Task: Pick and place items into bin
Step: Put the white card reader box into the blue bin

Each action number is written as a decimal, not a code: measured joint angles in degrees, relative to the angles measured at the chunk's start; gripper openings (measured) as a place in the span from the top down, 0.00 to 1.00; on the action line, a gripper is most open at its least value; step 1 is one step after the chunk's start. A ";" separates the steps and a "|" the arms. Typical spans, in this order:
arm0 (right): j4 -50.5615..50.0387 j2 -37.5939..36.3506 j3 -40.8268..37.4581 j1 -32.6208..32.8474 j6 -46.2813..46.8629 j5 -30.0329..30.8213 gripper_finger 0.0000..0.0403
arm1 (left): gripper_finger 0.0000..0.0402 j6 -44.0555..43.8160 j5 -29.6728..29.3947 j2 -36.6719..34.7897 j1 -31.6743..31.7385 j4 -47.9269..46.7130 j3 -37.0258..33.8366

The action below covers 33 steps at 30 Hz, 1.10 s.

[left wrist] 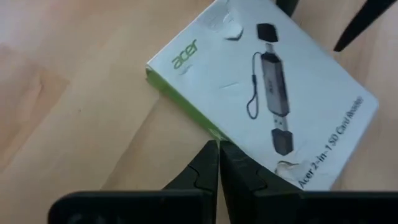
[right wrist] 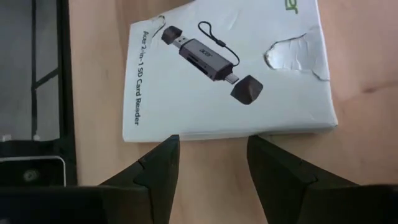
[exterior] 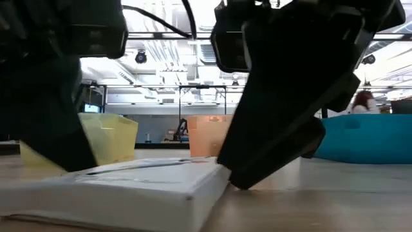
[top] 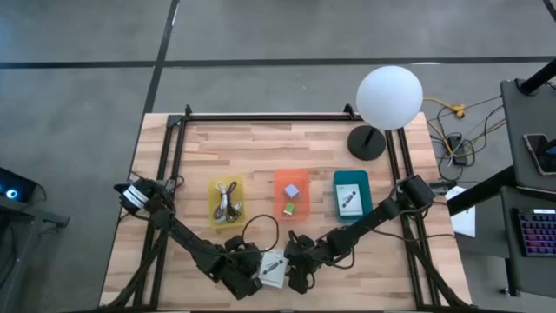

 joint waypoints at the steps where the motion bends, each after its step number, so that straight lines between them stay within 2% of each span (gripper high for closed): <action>1: 0.00 0.27 0.51 0.00 -0.02 0.02 0.56 | 1.00 -0.34 0.11 0.02 -0.01 -0.20 -0.02; 16: -2.42 1.06 8.25 -0.20 -5.19 -0.47 0.56 | 1.00 -0.04 2.31 -0.03 -0.02 -0.10 -0.13; 22: -2.72 0.58 11.78 -0.41 -10.11 2.27 0.56 | 1.00 -0.13 2.31 -0.03 0.02 0.82 -0.17; 27: -3.96 0.99 13.02 -1.17 -13.04 6.47 0.56 | 1.00 -0.04 1.21 -0.28 0.19 5.47 0.21; 33: -4.82 0.95 12.95 -1.97 -12.74 6.03 0.56 | 1.00 0.05 1.60 -0.11 0.10 6.04 0.07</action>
